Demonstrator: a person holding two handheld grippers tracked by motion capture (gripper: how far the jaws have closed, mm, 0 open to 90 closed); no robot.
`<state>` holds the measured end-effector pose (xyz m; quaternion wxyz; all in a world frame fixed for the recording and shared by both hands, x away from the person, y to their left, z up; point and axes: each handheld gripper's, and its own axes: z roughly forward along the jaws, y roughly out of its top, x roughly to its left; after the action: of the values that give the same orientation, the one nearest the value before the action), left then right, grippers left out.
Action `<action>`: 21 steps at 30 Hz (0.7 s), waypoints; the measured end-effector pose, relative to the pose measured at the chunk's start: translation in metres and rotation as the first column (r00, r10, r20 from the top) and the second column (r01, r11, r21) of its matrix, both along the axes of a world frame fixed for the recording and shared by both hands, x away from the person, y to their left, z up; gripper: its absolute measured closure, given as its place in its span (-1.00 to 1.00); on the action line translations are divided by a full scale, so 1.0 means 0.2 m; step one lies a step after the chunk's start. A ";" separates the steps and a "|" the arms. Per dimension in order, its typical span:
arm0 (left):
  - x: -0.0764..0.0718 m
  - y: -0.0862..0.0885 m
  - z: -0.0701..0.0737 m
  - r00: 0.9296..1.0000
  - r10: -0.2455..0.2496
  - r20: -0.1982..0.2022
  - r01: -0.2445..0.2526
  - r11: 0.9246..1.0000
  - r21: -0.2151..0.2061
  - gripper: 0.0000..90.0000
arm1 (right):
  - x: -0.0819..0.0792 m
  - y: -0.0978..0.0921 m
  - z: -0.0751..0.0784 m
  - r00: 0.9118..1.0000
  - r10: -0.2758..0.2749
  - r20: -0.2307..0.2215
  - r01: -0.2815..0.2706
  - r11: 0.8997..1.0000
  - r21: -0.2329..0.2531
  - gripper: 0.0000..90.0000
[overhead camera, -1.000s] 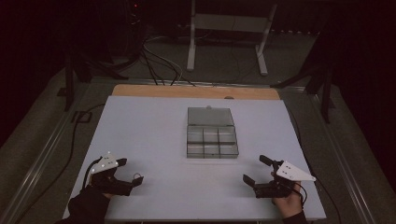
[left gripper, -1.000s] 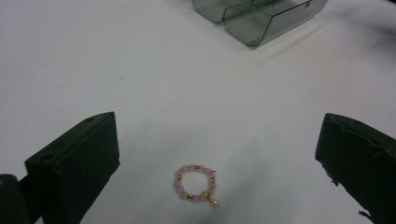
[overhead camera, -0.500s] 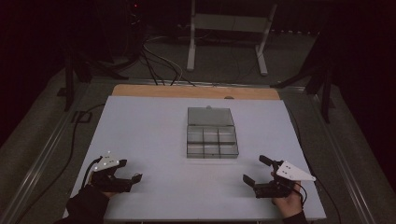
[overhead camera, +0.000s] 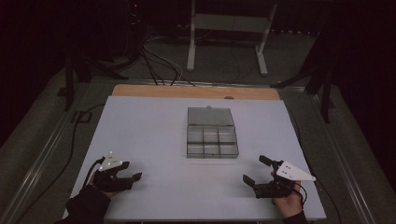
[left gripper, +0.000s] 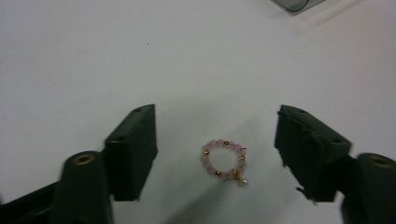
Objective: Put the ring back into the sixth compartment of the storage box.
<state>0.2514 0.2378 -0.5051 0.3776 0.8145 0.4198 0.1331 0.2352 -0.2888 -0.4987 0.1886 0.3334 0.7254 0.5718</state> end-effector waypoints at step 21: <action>0.00 -0.03 -0.03 1.000 -0.017 -0.014 0.018 0.996 0.091 0.41 | 0.00 0.00 0.00 1.000 0.002 -0.005 -0.002 1.000 0.003 -1.00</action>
<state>0.2509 0.2324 -0.5102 0.3384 0.8355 0.4084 0.1436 0.2352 -0.2889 -0.4988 0.1857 0.3343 0.7255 0.5722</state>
